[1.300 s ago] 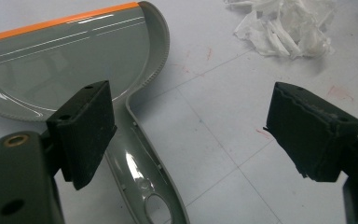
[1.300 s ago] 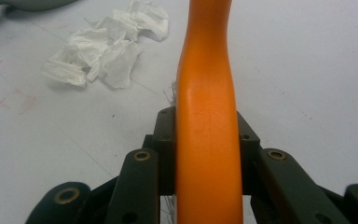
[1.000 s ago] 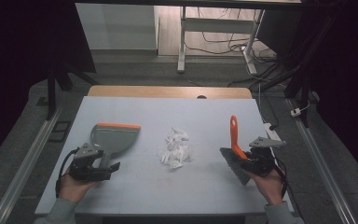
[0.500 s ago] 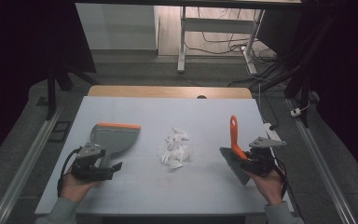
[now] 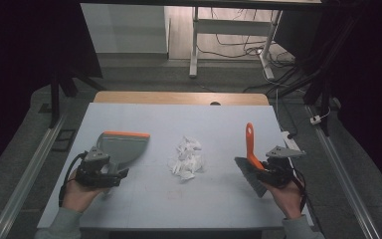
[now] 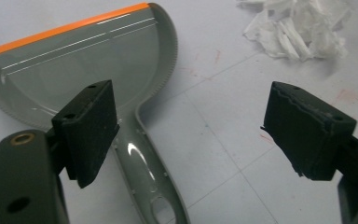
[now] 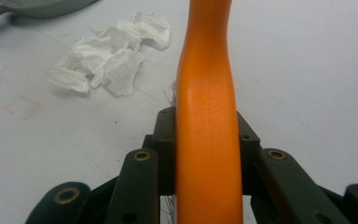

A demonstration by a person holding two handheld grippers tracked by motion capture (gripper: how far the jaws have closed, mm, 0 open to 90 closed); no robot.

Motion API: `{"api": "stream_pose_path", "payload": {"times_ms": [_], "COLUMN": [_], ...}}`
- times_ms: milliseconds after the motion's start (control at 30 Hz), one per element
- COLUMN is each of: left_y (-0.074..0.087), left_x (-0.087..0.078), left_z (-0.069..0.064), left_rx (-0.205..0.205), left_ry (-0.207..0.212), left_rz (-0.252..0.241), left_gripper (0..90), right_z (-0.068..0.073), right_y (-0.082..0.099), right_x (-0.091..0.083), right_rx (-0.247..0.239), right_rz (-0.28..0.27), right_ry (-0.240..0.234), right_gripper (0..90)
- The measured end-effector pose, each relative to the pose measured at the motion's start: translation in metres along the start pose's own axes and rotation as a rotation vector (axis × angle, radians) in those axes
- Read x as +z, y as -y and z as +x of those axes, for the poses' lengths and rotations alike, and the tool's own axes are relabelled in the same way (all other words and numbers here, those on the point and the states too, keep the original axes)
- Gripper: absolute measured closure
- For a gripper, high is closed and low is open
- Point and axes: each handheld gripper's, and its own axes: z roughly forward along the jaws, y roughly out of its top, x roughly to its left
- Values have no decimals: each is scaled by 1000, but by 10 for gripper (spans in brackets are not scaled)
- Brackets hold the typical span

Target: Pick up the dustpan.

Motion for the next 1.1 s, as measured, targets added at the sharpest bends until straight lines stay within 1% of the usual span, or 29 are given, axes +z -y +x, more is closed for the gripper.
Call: {"api": "stream_pose_path", "payload": {"times_ms": [33,67,133,233,267,300,333,367,467,500,567,600,633,667,700,767,800,833,900,1100], "left_y": [0,-3,-4,-7,-8,-9,-9,-10,-11,-12,-15,-17,-17,-19,-19,-19,-17,-17,-13,-4], "left_x": [0,-1,-2,-2,-3,-3,-3,-3,-1,0,2,5,5,10,10,14,19,19,23,33], "left_z": [0,2,3,6,8,11,11,13,17,18,20,21,21,24,24,26,27,27,27,29], "left_rx": [0,-8,-9,-21,-28,-37,-37,-47,-52,-54,-64,-69,-69,-74,-74,-91,-112,-112,-115,-139], "left_ry": [0,-10,-13,-19,-29,-56,-56,-61,-107,-113,-116,-114,-114,-121,-121,-119,-110,-110,-103,-94], "left_rz": [0,5,9,20,21,31,31,38,72,82,94,109,109,140,140,169,200,200,220,241], "left_gripper": [191,194,195,193,194,193,193,192,184,182,181,180,179,178,177,173,168,161,158,154], "right_z": [0,0,0,0,0,0,0,1,1,1,1,0,0,0,0,0,0,0,1,2], "right_y": [0,0,0,1,1,1,1,0,0,0,0,0,0,0,0,0,0,0,0,1], "right_x": [0,0,0,1,1,2,2,2,2,2,2,2,2,2,3,3,3,3,3,4], "right_rx": [1,1,3,4,4,4,4,3,1,0,1,1,1,2,1,1,1,0,-3,-5], "right_rz": [0,0,1,5,6,7,7,8,6,6,6,6,5,5,5,7,8,8,7,13], "right_ry": [0,0,1,2,2,2,2,1,2,2,1,2,1,0,-1,-3,-3,-2,-1,1], "right_gripper": [703,703,703,703,703,703,703,703,703,703,703,703,703,703,703,703,703,703,703,703]}}
